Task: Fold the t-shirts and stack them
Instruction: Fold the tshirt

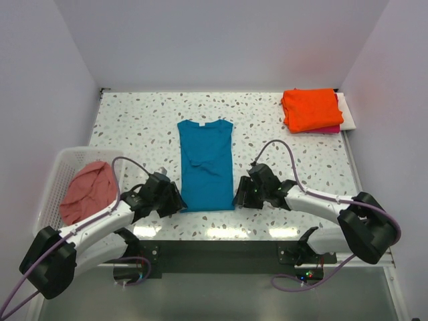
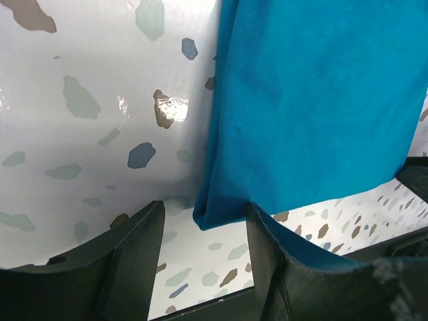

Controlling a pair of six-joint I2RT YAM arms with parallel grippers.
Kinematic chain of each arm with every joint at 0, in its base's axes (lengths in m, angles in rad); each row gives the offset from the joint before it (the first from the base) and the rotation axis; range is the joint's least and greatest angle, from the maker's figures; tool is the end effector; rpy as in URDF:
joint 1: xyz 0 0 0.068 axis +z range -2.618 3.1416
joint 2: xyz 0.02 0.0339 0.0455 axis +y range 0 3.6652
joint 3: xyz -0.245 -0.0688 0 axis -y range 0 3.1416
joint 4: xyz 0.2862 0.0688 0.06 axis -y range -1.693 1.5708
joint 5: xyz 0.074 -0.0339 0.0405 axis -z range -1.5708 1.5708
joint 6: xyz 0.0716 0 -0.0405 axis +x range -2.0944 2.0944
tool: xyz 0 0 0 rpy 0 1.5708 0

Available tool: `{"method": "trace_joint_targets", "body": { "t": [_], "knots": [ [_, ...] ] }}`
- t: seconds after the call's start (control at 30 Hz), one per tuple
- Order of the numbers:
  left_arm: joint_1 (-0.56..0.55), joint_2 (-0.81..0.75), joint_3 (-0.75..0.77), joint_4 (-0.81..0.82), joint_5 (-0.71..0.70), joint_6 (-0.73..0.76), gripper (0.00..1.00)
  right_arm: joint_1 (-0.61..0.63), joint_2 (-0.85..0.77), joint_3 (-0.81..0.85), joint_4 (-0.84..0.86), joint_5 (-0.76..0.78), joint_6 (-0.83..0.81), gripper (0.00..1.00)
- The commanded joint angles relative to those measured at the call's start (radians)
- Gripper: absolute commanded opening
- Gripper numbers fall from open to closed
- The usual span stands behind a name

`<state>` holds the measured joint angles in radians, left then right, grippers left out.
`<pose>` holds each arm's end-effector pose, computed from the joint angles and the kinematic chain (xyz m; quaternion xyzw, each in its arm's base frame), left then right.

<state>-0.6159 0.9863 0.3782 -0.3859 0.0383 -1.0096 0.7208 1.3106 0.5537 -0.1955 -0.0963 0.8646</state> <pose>0.1889 -0.1370 0.0816 -0.1821 0.9411 -0.2191 0.1822 0.2137 0.1969 0.0790 0.0537 0.9501 0.2487 0.1807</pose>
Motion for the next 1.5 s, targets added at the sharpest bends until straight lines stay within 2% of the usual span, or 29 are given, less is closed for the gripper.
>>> {"method": "trace_joint_targets", "body": {
  "t": [0.0,0.1,0.53,0.63,0.7,0.73,0.8,0.83,0.87,0.93,1.03,1.23,1.33,1.47],
  "knots": [
    [-0.005,-0.003,-0.035,-0.001,0.008,-0.053,0.57,0.023,-0.022,-0.046,0.094,0.006,0.123,0.55],
    [-0.007,0.0,-0.059,0.031,0.018,-0.072,0.54,0.038,-0.017,-0.08,0.14,0.013,0.178,0.5],
    [-0.005,0.023,-0.09,0.047,0.002,-0.078,0.43,0.1,0.024,-0.147,0.246,0.041,0.286,0.47],
    [-0.007,0.041,-0.091,0.082,0.006,-0.061,0.35,0.1,0.022,-0.149,0.24,0.064,0.281,0.37],
    [-0.005,0.052,-0.088,0.116,0.018,-0.047,0.28,0.1,0.029,-0.138,0.225,0.073,0.261,0.33],
    [-0.005,0.063,-0.087,0.123,0.02,-0.032,0.26,0.1,0.033,-0.13,0.216,0.087,0.249,0.26],
    [-0.005,0.074,-0.07,0.133,0.015,-0.012,0.14,0.098,0.038,-0.1,0.199,0.093,0.203,0.17],
    [-0.007,0.084,-0.064,0.128,0.012,0.002,0.04,0.1,0.036,-0.084,0.186,0.093,0.168,0.09],
    [-0.007,0.084,-0.058,0.127,0.014,0.008,0.0,0.098,0.035,-0.075,0.173,0.093,0.151,0.05],
    [-0.013,0.068,-0.058,0.117,0.017,0.014,0.0,0.1,0.026,-0.055,0.143,0.086,0.099,0.0],
    [-0.059,0.013,-0.073,0.085,0.011,-0.003,0.0,0.143,-0.02,-0.066,0.111,0.087,0.065,0.0],
    [-0.272,-0.173,-0.065,-0.102,-0.081,-0.121,0.0,0.35,-0.171,-0.118,0.007,0.203,0.096,0.0],
    [-0.336,-0.245,0.0,-0.212,-0.136,-0.161,0.0,0.41,-0.266,-0.086,-0.102,0.277,0.096,0.0],
    [-0.354,-0.29,0.125,-0.352,-0.216,-0.155,0.0,0.419,-0.375,0.004,-0.244,0.354,0.05,0.0]
  ]
}}
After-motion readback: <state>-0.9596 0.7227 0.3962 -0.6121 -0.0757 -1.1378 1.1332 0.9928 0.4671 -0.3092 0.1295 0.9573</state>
